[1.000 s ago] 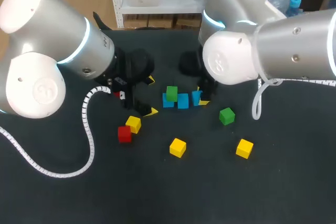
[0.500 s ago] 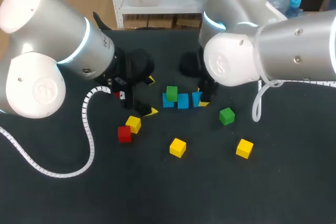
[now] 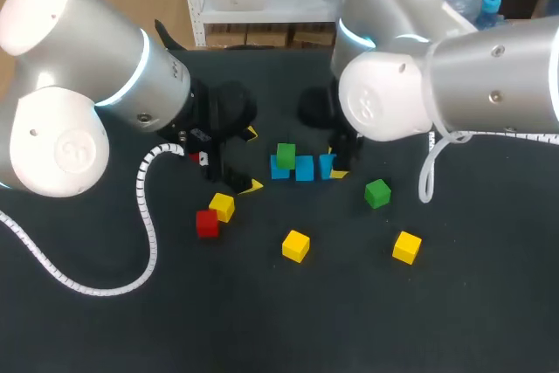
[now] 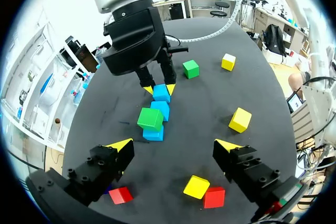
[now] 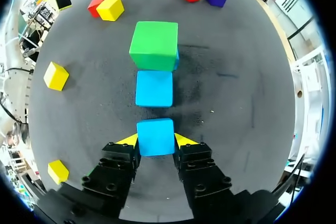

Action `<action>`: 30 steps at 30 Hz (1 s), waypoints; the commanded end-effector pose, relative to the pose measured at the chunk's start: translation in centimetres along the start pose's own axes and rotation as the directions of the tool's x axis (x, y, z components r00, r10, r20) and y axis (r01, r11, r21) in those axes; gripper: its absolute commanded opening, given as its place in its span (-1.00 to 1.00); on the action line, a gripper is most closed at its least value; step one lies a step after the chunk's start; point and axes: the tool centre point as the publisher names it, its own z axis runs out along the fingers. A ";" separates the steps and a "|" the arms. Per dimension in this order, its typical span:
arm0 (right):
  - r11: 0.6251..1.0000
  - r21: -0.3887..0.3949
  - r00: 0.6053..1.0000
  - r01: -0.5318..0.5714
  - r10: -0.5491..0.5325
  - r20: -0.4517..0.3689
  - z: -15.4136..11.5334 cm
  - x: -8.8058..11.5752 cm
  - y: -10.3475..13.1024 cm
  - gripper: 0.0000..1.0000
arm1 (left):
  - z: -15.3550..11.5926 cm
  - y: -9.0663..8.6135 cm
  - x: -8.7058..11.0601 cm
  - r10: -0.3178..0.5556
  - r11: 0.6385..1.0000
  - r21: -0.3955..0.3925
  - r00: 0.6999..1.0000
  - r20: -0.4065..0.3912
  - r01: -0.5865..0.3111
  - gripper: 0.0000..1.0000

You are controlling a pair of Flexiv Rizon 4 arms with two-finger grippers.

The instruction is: Place the blue cubes, place green cubes on the blue cubes, place the yellow cubes on the green cubes, then place the red cubes on the yellow cubes, and place purple cube on the red cubes.

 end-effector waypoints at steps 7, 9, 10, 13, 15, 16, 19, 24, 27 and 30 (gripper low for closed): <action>1.000 -0.015 1.000 0.005 -0.005 0.017 0.1 -0.4 0.3 -0.07 | 0.0 0.0 0.2 0.003 1.000 0.001 1.000 0.006 -0.003 1.00; 1.000 -0.016 1.000 -0.004 0.004 0.022 0.1 -0.4 0.3 0.76 | 0.0 0.0 0.2 0.003 1.000 0.001 1.000 0.006 -0.003 1.00; 1.000 -0.016 1.000 -0.005 0.005 0.023 0.0 -0.4 0.3 1.00 | 0.0 0.0 0.2 0.003 1.000 0.001 1.000 0.006 -0.003 1.00; 1.000 -0.011 1.000 -0.017 0.017 0.024 -0.1 -0.3 0.3 1.00 | 0.0 0.0 0.2 0.003 1.000 0.001 1.000 0.006 -0.003 1.00; 1.000 -0.010 0.999 -0.022 0.022 0.024 -0.1 -0.1 0.2 1.00 | 0.0 0.0 0.2 0.003 1.000 0.001 1.000 0.006 -0.003 1.00; 1.000 -0.003 0.999 -0.030 0.030 0.023 -0.3 0.1 0.1 1.00 | 0.0 0.0 0.2 0.003 1.000 0.001 1.000 0.006 -0.003 1.00; 0.999 0.031 0.998 -0.035 0.033 0.051 -1.8 1.1 -0.4 1.00 | 0.0 0.0 0.2 0.003 1.000 0.001 1.000 0.006 -0.003 1.00; 1.000 0.027 0.997 0.014 -0.016 0.077 -4.0 3.0 0.1 1.00 | 0.0 0.0 0.2 0.003 1.000 0.001 1.000 0.006 -0.003 1.00; 0.999 0.015 0.996 0.040 -0.041 0.074 -5.0 4.3 1.2 1.00 | 0.0 0.0 0.2 0.003 1.000 0.001 1.000 0.006 -0.003 1.00; 0.997 -0.002 0.994 0.076 -0.075 0.075 -5.7 5.5 2.2 1.00 | 0.0 0.0 0.2 0.003 1.000 0.001 1.000 0.006 -0.003 1.00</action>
